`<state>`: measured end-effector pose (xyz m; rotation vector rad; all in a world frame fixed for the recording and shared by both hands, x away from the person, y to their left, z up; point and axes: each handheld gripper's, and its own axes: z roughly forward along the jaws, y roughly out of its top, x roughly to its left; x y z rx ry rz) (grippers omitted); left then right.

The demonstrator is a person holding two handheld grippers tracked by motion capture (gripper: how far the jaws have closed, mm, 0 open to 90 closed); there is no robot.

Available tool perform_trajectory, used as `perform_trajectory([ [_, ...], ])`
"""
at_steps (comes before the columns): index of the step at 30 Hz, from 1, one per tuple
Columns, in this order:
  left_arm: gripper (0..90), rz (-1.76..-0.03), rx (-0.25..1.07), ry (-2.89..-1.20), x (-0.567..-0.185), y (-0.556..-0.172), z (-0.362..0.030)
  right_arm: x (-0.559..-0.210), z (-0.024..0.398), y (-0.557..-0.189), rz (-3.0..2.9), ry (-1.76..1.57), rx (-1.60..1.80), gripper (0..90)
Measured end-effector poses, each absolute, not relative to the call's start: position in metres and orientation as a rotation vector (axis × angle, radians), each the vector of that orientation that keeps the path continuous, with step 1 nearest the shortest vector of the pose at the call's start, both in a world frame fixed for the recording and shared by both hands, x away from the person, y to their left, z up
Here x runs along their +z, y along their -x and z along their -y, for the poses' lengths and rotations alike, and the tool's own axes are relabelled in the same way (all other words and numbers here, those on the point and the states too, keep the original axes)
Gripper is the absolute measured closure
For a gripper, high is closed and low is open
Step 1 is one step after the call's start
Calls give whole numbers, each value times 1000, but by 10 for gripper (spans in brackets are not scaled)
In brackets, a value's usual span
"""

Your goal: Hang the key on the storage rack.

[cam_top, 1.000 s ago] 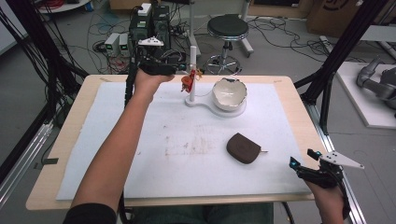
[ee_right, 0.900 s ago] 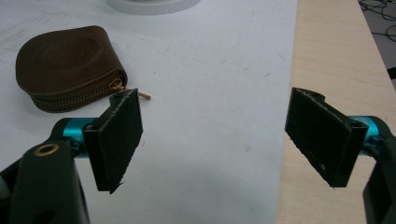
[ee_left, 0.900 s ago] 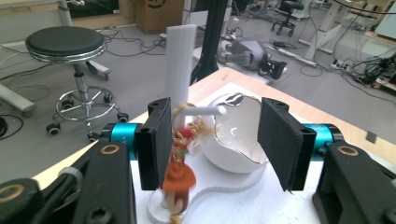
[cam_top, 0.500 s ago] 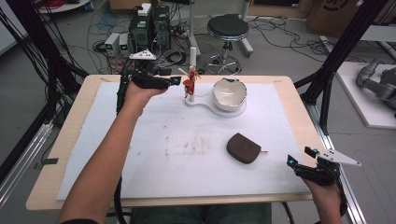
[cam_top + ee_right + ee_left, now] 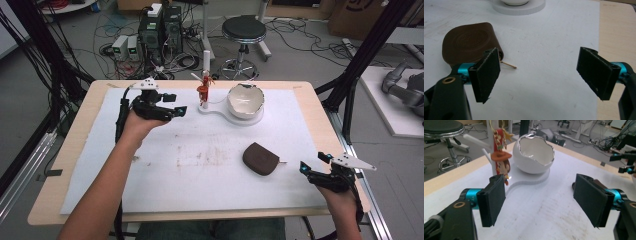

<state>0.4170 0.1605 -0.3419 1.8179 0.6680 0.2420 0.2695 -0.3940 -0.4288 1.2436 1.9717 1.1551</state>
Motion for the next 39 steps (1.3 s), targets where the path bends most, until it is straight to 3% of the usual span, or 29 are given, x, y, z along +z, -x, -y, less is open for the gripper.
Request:
perform_trajectory([
  [19,201,-634,169,-1803,-372,-369,-171,-430,384,-282,-1999,-1219,1168,192],
  [39,195,-643,270,-1771,-409,-339,-204,-429,382,-287,-1994,-1230,1168,192],
])
